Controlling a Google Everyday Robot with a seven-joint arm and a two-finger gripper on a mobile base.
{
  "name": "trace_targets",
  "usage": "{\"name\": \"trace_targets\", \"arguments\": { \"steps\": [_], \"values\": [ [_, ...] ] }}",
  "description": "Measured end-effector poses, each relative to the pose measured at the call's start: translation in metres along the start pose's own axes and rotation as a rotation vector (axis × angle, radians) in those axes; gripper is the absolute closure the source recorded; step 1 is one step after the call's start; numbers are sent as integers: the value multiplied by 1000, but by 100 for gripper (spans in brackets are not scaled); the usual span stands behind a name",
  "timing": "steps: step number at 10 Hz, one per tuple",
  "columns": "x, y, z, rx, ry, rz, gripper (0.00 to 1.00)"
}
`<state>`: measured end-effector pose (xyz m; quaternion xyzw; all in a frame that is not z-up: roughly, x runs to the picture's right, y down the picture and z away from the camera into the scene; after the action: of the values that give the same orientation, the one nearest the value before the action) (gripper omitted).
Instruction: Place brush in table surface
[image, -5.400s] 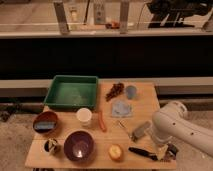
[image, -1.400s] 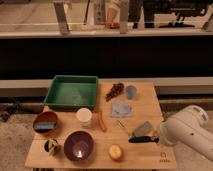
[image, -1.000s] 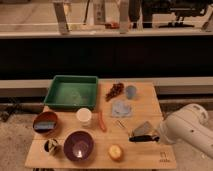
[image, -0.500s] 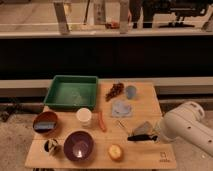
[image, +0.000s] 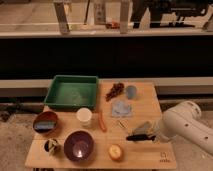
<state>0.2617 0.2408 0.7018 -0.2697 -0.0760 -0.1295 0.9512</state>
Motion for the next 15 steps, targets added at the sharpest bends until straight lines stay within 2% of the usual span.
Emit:
{"name": "trace_targets", "arguments": {
  "steps": [1,4,7,8,9,11,12,14,15],
  "values": [
    [11,11,9,1,-4,6,100],
    [20,32,32,-11,-17,-1,100],
    [19,50,50,-35,-65,-5,97],
    [16,56,52,-34,-89,-25,88],
    [10,58,50,-17,-116,-62,77],
    [-6,61,49,-1,-146,-156,57],
    [-16,60,52,-4,-155,-187,44],
    [-25,57,59,-11,-149,-199,26],
    [-31,53,65,-14,-145,-205,21]
  ]
}}
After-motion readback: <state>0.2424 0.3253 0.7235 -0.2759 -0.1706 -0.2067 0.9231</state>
